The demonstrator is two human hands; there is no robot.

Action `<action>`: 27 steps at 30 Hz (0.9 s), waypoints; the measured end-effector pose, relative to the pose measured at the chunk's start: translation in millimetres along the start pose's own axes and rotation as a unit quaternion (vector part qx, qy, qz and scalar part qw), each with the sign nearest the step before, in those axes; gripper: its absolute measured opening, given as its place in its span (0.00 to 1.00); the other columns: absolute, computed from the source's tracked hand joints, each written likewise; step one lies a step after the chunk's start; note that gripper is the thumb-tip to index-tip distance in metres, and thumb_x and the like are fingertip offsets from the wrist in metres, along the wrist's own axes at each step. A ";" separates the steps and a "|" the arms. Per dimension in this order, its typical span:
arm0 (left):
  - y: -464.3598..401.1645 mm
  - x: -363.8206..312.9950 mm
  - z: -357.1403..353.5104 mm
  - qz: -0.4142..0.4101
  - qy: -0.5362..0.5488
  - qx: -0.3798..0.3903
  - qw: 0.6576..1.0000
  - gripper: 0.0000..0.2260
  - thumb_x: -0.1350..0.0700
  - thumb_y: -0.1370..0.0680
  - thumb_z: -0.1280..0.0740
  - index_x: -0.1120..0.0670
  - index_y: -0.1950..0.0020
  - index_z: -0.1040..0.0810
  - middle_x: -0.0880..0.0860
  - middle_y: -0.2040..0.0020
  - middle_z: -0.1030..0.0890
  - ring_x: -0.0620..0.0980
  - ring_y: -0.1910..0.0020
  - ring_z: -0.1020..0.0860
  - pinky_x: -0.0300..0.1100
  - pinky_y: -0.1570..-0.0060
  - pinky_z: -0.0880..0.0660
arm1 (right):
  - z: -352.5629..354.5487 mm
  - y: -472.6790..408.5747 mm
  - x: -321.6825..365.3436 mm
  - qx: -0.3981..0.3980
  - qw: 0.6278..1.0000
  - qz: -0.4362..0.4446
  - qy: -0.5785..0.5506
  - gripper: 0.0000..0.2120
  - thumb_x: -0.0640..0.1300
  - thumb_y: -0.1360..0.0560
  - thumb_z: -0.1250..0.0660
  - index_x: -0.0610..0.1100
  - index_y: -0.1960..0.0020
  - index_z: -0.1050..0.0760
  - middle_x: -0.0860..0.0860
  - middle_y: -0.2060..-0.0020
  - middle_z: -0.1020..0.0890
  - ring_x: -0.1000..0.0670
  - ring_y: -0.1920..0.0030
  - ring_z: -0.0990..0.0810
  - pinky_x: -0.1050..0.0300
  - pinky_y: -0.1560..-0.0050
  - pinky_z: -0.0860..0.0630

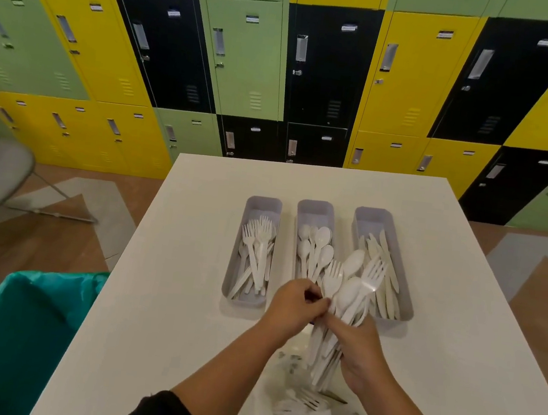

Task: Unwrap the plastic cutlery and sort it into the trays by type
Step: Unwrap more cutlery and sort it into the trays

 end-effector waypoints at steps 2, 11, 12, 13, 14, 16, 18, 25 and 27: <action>0.9 0.4 -2.1 -0.006 -0.042 -0.011 0.999 0.04 0.57 0.23 0.35 0.57 0.57 0.26 0.53 0.62 0.24 0.50 0.61 0.25 0.43 0.55 0.25 | -0.5 1.8 0.4 0.001 1.000 -0.003 -0.002 0.16 0.32 0.29 0.30 0.40 0.43 0.22 0.42 0.52 0.15 0.43 0.50 0.17 0.47 0.48 0.21; 4.8 0.5 -8.6 -0.013 -0.099 -0.044 0.994 0.11 0.56 0.20 0.41 0.56 0.62 0.30 0.48 0.69 0.31 0.42 0.70 0.33 0.32 0.68 0.37 | -5.7 2.0 -0.8 -0.029 0.999 -0.013 -0.025 0.12 0.32 0.28 0.31 0.42 0.46 0.21 0.43 0.55 0.15 0.44 0.54 0.16 0.49 0.52 0.20; 5.3 1.2 -9.0 -0.023 -0.111 -0.050 0.992 0.11 0.56 0.20 0.41 0.57 0.61 0.29 0.48 0.68 0.30 0.42 0.69 0.32 0.31 0.68 0.37 | -6.3 1.9 -1.8 -0.031 0.999 -0.014 -0.028 0.12 0.32 0.28 0.31 0.42 0.47 0.21 0.43 0.55 0.15 0.44 0.54 0.16 0.49 0.52 0.20; 6.0 1.8 -8.9 -0.033 -0.120 -0.058 0.991 0.10 0.55 0.20 0.40 0.57 0.60 0.27 0.49 0.67 0.29 0.43 0.68 0.31 0.31 0.67 0.36 | -6.6 1.7 -3.0 -0.034 0.999 -0.017 -0.030 0.12 0.33 0.29 0.30 0.43 0.47 0.21 0.43 0.55 0.15 0.44 0.54 0.16 0.48 0.51 0.20; 6.5 2.7 -8.4 -0.040 -0.119 -0.069 0.990 0.10 0.55 0.20 0.39 0.58 0.58 0.25 0.50 0.66 0.27 0.44 0.66 0.29 0.31 0.65 0.34 | -6.5 1.2 -4.4 -0.038 0.999 -0.019 -0.031 0.12 0.33 0.29 0.30 0.43 0.47 0.21 0.42 0.55 0.15 0.44 0.53 0.16 0.47 0.50 0.20; 7.3 5.4 -6.8 -0.044 -0.079 -0.093 0.992 0.06 0.55 0.22 0.35 0.56 0.55 0.24 0.49 0.62 0.24 0.45 0.62 0.25 0.33 0.60 0.29 | -4.5 -0.4 -6.8 -0.044 0.998 -0.021 -0.031 0.14 0.33 0.29 0.29 0.41 0.45 0.21 0.42 0.53 0.15 0.43 0.52 0.16 0.44 0.47 0.21; 10.0 5.0 -5.1 -0.042 -0.044 -0.102 0.993 0.06 0.55 0.25 0.31 0.54 0.54 0.27 0.47 0.62 0.24 0.44 0.62 0.24 0.35 0.58 0.26 | -2.5 -1.6 -7.7 -0.047 0.998 -0.013 -0.029 0.14 0.33 0.29 0.30 0.41 0.44 0.22 0.42 0.52 0.15 0.43 0.51 0.16 0.44 0.46 0.21; 2.1 1.5 -5.1 -0.101 -0.119 -0.127 0.980 0.07 0.54 0.26 0.31 0.55 0.52 0.25 0.49 0.56 0.25 0.43 0.61 0.28 0.28 0.60 0.32 | -6.7 -3.5 -6.5 -0.079 0.995 0.013 0.053 0.04 0.38 0.28 0.29 0.45 0.55 0.20 0.43 0.60 0.15 0.45 0.57 0.17 0.45 0.51 0.20; -1.9 -0.7 -2.2 -0.081 -0.115 -0.107 0.984 0.09 0.55 0.26 0.31 0.58 0.49 0.23 0.47 0.59 0.26 0.38 0.64 0.29 0.25 0.62 0.33 | -6.3 -2.3 -4.5 -0.078 0.996 0.017 0.050 0.06 0.36 0.29 0.30 0.45 0.55 0.21 0.44 0.60 0.16 0.46 0.57 0.17 0.49 0.53 0.21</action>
Point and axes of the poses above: each hand's wrist, its own y-axis away from the middle knuckle, its own z-axis out of the back of the hand, x = y × z, the point moved 1 cm from there along -y, towards the middle knuckle
